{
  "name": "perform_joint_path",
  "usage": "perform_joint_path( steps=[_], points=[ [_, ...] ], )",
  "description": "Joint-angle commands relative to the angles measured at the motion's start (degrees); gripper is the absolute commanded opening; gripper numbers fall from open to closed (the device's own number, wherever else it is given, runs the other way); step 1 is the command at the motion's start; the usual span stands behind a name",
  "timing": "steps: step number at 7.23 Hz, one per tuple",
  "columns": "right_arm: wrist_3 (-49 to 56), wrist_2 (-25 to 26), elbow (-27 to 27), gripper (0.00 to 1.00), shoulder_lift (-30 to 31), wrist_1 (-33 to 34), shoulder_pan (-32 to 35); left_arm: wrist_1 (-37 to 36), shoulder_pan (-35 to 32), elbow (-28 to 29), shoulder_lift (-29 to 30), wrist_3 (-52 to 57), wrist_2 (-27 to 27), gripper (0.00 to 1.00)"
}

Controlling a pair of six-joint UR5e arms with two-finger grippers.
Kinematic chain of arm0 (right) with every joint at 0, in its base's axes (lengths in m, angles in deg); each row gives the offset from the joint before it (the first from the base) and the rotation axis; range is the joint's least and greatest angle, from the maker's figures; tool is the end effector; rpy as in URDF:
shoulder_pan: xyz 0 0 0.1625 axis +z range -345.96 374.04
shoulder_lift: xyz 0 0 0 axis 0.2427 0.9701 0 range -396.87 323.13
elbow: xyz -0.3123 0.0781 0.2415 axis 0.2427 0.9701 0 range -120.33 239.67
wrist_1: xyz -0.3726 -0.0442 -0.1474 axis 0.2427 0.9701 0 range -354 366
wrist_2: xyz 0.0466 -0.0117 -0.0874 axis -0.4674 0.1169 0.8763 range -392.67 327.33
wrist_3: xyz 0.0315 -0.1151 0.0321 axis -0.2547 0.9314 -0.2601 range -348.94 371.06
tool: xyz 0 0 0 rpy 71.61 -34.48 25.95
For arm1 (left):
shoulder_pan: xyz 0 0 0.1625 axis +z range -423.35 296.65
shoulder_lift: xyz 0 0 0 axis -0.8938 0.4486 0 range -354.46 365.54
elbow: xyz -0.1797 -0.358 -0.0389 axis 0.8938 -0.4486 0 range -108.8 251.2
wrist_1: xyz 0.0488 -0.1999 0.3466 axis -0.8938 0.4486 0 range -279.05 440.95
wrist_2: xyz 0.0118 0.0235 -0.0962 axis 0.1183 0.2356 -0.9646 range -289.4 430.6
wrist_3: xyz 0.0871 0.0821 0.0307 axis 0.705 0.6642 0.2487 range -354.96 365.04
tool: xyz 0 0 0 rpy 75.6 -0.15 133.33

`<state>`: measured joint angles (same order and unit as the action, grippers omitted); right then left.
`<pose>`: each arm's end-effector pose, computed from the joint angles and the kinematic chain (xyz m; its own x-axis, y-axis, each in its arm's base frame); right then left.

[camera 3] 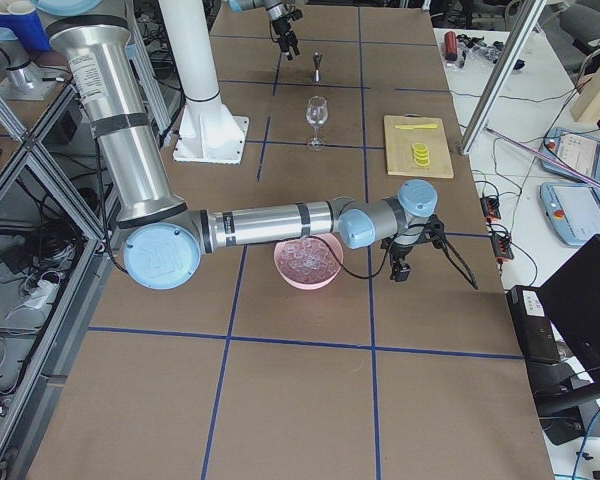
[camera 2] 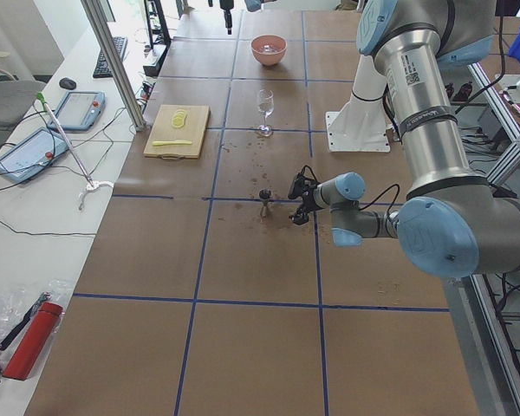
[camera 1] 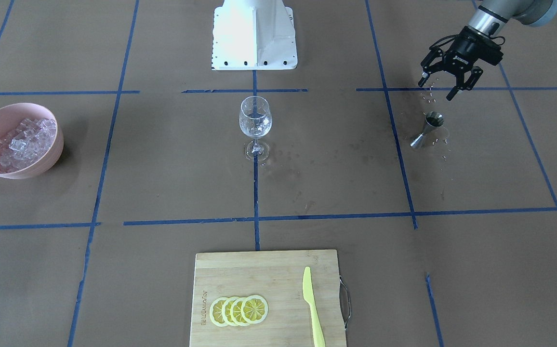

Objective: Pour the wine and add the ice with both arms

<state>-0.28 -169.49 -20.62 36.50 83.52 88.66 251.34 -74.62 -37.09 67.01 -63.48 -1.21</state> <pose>-0.1214 -0.6045 0.5489 0.6331 -0.2282 0.7396 0.1283 0.9733 0.1905 0.2865 -0.2323 0.5297 0.4833 0.2585 -0.8364 0.3188 0.8379 0.4431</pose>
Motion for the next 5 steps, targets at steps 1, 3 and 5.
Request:
perform_joint_path(
  steps=[1,3,5],
  points=[
    [0.0,0.0,0.1,1.0,0.0,0.0,0.0,-0.4,5.5,2.6,0.1,-5.0,14.2,1.0],
    [0.0,0.0,0.1,1.0,0.0,0.1,0.0,-0.4,7.3,3.2,2.2,-5.0,22.7,1.0],
    [0.0,0.0,0.4,1.0,0.4,0.1,0.0,-1.7,9.2,5.4,5.1,-4.4,32.7,0.99]
  ],
)
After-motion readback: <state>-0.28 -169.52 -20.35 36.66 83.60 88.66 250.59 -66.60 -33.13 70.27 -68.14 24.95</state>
